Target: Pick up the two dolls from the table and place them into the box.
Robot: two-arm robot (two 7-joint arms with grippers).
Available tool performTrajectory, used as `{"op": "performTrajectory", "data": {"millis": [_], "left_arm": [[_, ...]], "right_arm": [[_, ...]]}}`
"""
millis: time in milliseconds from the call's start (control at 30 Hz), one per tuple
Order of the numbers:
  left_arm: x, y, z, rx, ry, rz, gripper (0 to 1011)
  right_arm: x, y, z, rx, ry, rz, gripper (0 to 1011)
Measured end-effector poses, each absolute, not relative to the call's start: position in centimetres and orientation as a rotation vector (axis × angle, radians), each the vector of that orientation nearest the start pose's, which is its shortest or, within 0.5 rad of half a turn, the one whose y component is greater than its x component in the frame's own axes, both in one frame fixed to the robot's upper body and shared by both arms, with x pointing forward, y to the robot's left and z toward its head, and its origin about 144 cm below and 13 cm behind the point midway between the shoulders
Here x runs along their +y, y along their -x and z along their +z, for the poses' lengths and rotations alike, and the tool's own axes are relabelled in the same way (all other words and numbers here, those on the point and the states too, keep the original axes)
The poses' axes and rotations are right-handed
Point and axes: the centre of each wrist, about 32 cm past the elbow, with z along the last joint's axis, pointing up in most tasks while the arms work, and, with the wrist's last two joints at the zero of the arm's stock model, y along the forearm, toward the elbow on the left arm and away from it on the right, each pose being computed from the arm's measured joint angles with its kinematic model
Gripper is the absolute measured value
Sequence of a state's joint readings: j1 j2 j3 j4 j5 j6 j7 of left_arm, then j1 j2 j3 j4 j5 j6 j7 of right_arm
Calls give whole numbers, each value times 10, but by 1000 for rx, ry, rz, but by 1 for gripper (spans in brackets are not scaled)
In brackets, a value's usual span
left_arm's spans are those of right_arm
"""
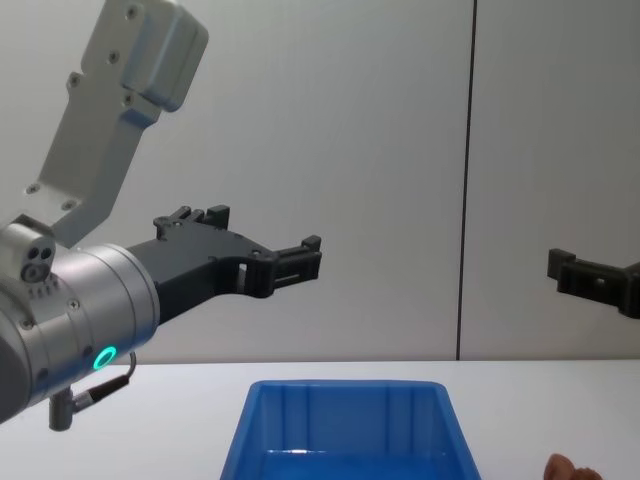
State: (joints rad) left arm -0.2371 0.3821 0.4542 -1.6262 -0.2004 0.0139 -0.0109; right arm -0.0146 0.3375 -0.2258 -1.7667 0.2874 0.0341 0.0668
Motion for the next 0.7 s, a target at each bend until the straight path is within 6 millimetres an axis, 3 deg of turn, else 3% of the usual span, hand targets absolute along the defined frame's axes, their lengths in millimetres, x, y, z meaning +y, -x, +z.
{"op": "performTrajectory", "data": {"millis": [700], "left_arm": [[198,-492,1204,-268,-61,1124,1001]], "right_arm": [[-237,-443,1189,-75,-26,-1230,1001]]}}
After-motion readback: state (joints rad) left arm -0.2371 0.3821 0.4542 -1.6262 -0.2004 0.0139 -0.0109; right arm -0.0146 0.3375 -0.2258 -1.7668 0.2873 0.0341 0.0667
